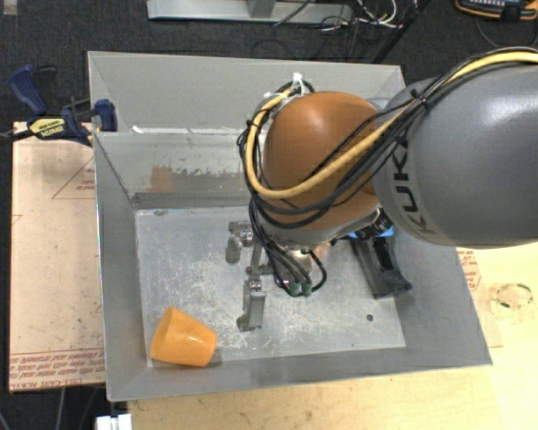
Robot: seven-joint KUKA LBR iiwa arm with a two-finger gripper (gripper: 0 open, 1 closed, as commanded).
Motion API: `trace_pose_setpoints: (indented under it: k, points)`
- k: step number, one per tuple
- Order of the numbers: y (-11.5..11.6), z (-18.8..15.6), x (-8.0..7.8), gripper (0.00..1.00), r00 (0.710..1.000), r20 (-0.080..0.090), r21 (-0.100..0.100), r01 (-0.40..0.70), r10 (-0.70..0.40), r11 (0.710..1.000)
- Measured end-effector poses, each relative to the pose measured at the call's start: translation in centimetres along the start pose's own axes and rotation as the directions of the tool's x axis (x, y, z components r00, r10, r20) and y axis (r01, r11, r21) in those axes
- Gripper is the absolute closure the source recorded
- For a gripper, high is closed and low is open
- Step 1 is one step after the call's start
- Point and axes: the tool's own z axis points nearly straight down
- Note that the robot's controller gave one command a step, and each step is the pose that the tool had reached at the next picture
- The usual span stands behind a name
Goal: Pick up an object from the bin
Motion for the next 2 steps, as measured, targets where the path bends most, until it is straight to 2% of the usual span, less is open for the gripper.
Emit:
trace_pose_setpoints:
  k: [1, 2]
  points:
    - [-0.1, -0.4, -0.1, 0.00, 1.000, 0.007, -0.002, -0.004, 0.004, 1.000]
    - [3.6, 2.9, -0.3, 0.00, 1.000, 0.011, -0.002, 0.020, -0.020, 1.000]
